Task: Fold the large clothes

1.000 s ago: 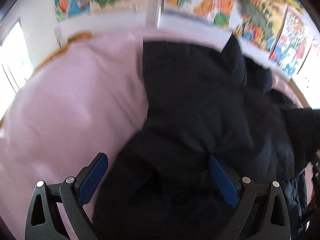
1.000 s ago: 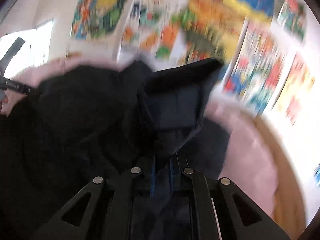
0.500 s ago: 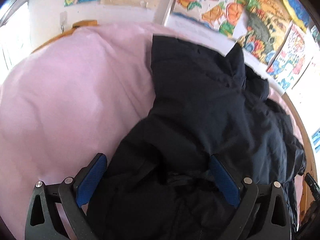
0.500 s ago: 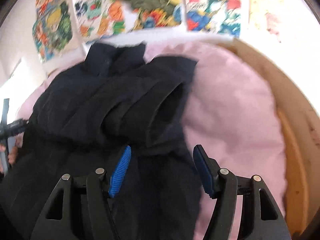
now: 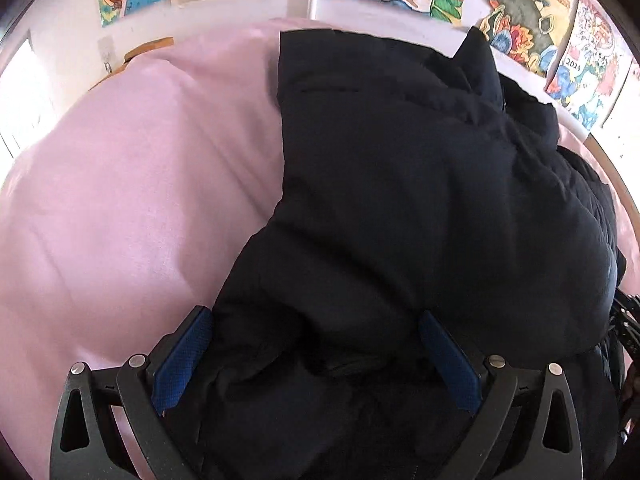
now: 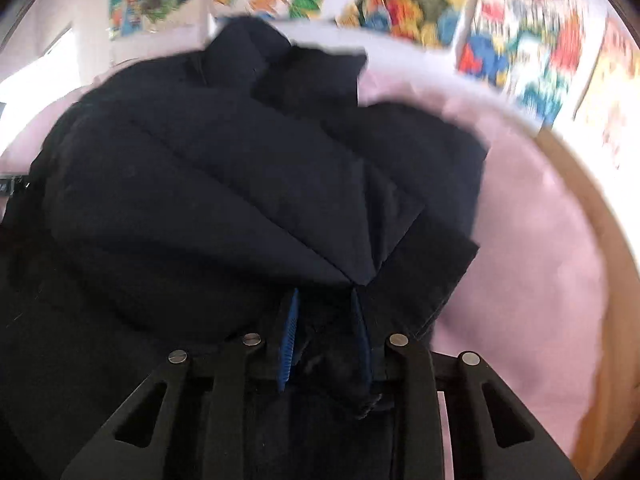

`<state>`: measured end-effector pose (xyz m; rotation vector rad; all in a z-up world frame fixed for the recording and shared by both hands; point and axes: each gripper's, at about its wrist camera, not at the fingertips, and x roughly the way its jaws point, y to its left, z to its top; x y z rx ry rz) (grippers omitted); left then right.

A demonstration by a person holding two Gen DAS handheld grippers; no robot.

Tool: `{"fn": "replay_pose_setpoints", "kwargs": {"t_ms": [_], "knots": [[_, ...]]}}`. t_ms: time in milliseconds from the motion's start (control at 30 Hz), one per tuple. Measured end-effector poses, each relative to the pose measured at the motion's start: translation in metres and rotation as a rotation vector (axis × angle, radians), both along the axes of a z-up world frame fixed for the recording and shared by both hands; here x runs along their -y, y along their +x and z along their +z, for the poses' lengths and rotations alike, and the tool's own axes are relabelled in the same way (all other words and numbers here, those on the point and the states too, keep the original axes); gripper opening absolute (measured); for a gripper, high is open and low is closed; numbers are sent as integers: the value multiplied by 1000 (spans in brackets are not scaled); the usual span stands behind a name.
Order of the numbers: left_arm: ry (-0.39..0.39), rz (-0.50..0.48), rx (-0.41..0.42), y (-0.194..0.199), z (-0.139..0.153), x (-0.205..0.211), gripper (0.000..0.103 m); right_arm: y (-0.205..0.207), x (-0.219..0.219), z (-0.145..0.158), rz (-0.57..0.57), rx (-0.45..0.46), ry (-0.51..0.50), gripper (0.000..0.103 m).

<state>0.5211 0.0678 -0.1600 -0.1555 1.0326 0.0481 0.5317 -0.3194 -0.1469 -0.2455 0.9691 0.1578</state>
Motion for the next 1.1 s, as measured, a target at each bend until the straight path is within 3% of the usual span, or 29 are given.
{"fn": "replay_pose_setpoints", "kwargs": {"t_ms": [133,233,400,533,700,800,967,1100], "knots": [[54,-9,-30,6,-11,6,103,-2,-17,-12,30,26,-101,24],[66,-12,-35,10,-17,8,103,-1,-22,-20,26,35,-116,24],[-5,-2,4,1,-13,-7,103,-4,-20,-23,15,58,-91,24],[-61,54,121,-17,12,-26,103,-16,-8,-7,9,91,-36,28],[-124,51,260,-29,53,-29,103,-34,15,39,-8,167,117,69],[-126,-28,275,-14,81,1,103,-29,22,61,-16,143,153,71],[-119,-87,337,3,109,36,103,-23,5,94,6,203,-60,72],[-93,-129,349,5,115,61,103,-41,-14,121,-19,314,-190,87]]}}
